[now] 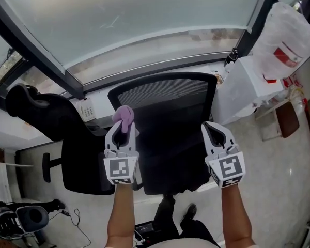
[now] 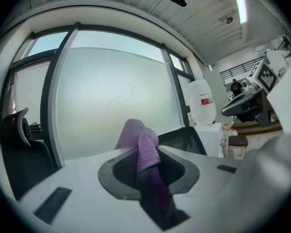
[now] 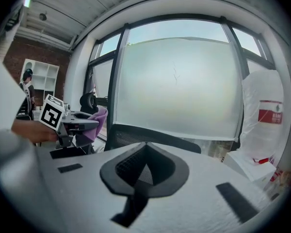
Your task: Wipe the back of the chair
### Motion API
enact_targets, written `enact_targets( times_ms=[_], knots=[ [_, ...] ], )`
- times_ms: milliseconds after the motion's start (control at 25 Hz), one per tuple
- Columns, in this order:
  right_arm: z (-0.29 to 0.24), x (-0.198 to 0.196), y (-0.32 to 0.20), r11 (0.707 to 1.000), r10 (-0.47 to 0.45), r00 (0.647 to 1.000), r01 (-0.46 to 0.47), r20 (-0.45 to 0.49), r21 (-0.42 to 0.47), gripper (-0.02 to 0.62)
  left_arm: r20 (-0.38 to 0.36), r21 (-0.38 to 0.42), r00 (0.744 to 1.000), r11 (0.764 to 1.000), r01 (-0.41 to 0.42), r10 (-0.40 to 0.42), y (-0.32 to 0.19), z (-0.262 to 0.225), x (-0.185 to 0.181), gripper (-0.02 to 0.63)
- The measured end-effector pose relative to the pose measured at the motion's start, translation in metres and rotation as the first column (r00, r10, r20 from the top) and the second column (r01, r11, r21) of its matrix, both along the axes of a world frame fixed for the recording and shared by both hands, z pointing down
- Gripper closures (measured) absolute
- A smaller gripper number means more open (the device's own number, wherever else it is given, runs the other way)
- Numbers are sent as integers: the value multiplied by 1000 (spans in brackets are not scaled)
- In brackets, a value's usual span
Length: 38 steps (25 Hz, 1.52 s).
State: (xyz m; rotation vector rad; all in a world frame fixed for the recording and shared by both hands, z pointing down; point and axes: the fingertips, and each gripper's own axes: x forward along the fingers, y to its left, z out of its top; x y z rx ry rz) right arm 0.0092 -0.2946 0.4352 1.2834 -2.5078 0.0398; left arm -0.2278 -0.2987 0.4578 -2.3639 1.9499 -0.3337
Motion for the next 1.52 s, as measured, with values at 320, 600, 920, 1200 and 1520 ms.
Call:
enact_targets(
  times_ms=[320, 600, 920, 1200, 1520],
  knots=[
    [69, -8, -30, 998, 23, 999, -25, -38, -59, 600, -49, -30, 998, 998, 47, -48, -59, 58, -27, 518],
    [109, 4, -48, 993, 57, 996, -64, -72, -97, 600, -79, -58, 995, 997, 50, -54, -97, 100, -29, 519],
    [118, 63, -40, 980, 152, 983, -164, -103, -116, 600, -134, -60, 988, 995, -81, 73, -149, 122, 66, 518],
    [129, 149, -19, 941, 291, 948, -308, -130, -140, 600, -185, -66, 936, 947, -315, 299, -170, 135, 233, 518],
    [133, 177, -5, 923, 336, 933, -354, -128, -152, 600, -168, -79, 933, 939, -335, 318, -173, 136, 260, 520]
  ],
)
